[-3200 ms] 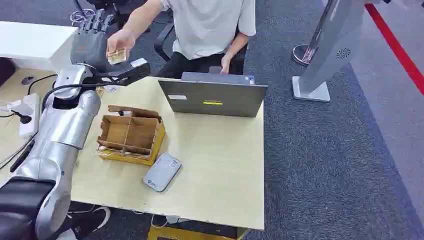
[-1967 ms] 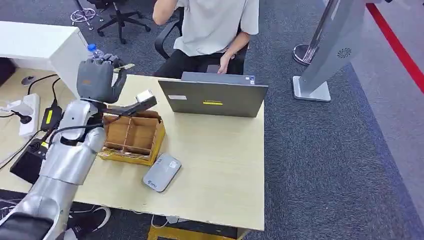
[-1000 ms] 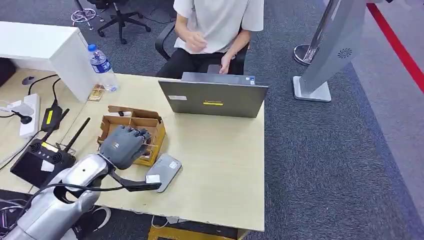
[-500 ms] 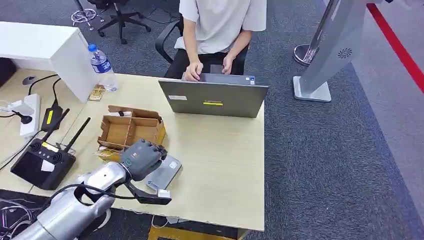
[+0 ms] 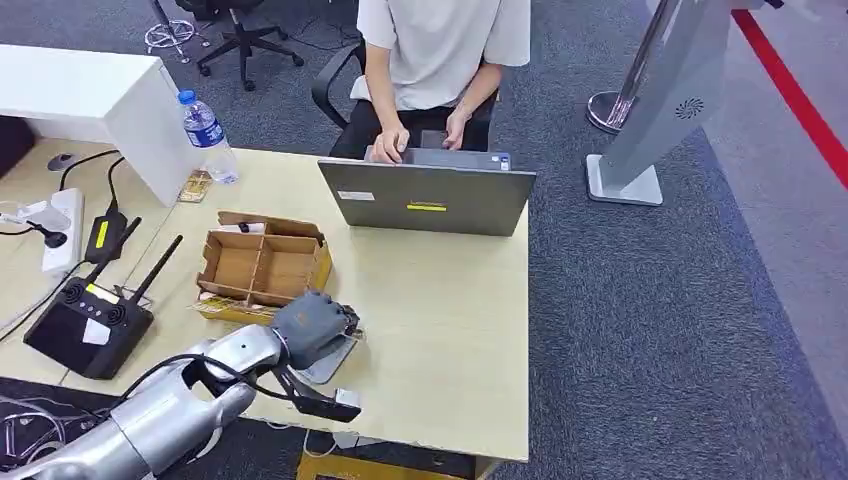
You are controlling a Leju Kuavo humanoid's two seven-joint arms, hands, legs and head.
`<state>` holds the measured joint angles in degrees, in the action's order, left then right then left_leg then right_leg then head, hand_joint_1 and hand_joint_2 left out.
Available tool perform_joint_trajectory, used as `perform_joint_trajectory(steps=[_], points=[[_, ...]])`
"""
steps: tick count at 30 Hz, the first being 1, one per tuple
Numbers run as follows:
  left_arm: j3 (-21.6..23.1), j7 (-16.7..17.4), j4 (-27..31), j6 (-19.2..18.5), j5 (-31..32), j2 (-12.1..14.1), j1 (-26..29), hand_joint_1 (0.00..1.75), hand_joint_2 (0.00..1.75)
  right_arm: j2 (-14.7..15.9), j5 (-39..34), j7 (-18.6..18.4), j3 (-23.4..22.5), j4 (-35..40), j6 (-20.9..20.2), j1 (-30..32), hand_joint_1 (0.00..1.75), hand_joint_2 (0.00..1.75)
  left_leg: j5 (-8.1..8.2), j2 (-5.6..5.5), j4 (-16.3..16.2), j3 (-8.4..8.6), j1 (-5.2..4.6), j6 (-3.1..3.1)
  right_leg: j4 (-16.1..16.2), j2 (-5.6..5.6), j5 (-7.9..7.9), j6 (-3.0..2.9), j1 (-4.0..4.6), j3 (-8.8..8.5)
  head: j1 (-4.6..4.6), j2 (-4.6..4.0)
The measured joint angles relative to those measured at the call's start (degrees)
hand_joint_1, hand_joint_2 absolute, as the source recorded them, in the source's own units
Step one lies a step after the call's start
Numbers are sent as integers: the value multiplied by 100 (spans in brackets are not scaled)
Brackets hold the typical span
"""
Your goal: Pass the card to the sensor for recognition and then transmit it.
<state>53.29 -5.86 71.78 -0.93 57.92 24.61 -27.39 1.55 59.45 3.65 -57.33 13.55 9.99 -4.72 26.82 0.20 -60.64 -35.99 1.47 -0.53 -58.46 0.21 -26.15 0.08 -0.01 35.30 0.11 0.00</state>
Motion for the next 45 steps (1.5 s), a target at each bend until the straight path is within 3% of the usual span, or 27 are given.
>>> perform_joint_trajectory(steps=[3,6,7,11,15,18,23,29,30,41,45], points=[[-80,299,245,1092,398,-167,15,175,175,0,4,37,-50,0,0,13,0,175,-6,-4,-1,-3,-2,8,0,-4,2,0,-1,0,-11,0],[-427,490,641,1632,687,-427,34,175,175,0,81,57,-65,0,0,1,0,175,-6,-14,-1,-7,-5,9,1,-13,2,1,-3,-2,-7,0],[-587,570,825,1964,793,-520,35,175,175,-2,142,55,-65,0,0,-4,0,175,-6,-13,-1,-7,-6,9,1,-11,3,2,-4,-2,-7,0],[-1516,754,1191,2757,1034,-811,-133,175,175,-11,322,-51,-63,0,26,-34,0,175,-5,-10,-1,-5,-9,9,1,-6,2,2,-7,1,-11,0],[-2444,997,963,2547,1112,-988,-749,175,175,-37,448,-193,-28,0,26,-143,0,175,-11,-10,-1,-5,-5,3,-7,-6,3,0,-6,6,-4,0],[-3034,997,185,1956,931,-1064,-1458,175,175,-48,498,-238,-13,0,7,-218,0,175,-18,-10,-1,-1,-7,-1,-15,-5,6,-4,-6,6,-9,0],[-3414,979,-581,1822,817,-1141,-1967,175,175,-55,496,-256,-2,0,0,-257,0,175,-24,-12,-1,-1,-7,-9,-17,-6,9,-8,-6,5,-9,0],[-3571,929,-971,1738,666,-1215,-2020,175,175,-57,490,-289,18,0,-37,-260,0,175,-20,-11,0,-4,-11,-5,-14,-5,6,-5,-11,7,-9,0],[-3591,912,-1014,1719,645,-1226,-2020,0,175,-57,487,-282,18,0,-46,-261,0,175,-19,-11,0,-4,-11,-4,-13,-5,5,-4,-11,8,-9,0],[-3598,791,-1097,1642,518,-1298,-1933,0,175,-57,415,-251,18,0,-61,-246,0,175,-18,-11,0,-3,-12,-1,-15,-5,5,-4,-12,7,-9,0],[-3598,671,-666,1653,444,-1279,-1622,0,175,-57,345,-192,15,0,-57,-203,0,175,-17,-11,0,-4,-13,-1,-15,-5,4,-4,-13,7,-9,0]])
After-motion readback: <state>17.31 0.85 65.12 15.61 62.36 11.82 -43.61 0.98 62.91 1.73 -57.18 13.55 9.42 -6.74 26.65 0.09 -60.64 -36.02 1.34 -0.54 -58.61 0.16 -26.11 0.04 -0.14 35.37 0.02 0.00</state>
